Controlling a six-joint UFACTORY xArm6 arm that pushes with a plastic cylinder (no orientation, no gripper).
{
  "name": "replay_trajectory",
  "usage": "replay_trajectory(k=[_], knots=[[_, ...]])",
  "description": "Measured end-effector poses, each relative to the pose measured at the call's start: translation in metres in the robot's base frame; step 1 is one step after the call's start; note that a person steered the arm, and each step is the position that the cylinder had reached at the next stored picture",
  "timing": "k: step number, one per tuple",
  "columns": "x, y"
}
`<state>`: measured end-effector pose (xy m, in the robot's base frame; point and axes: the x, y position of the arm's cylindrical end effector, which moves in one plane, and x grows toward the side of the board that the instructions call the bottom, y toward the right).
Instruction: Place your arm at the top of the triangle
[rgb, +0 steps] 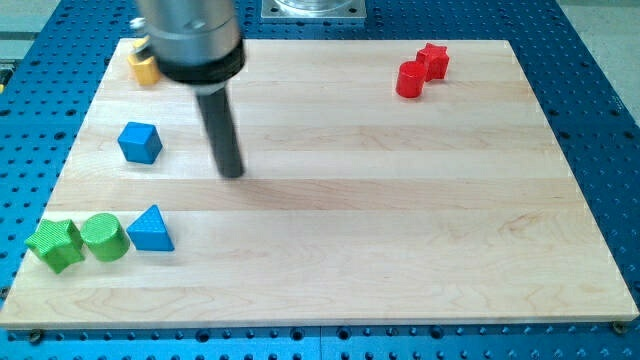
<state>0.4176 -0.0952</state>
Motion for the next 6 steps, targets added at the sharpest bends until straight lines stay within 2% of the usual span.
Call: replay_trajectory(k=[1,2,3,4,5,6], knots=[[-0.031,-0.063],[-0.001,-0.139],[0.051,-0.167],[0.002,-0.117],[-0.028,-0.138],[-0.028,-0.139]])
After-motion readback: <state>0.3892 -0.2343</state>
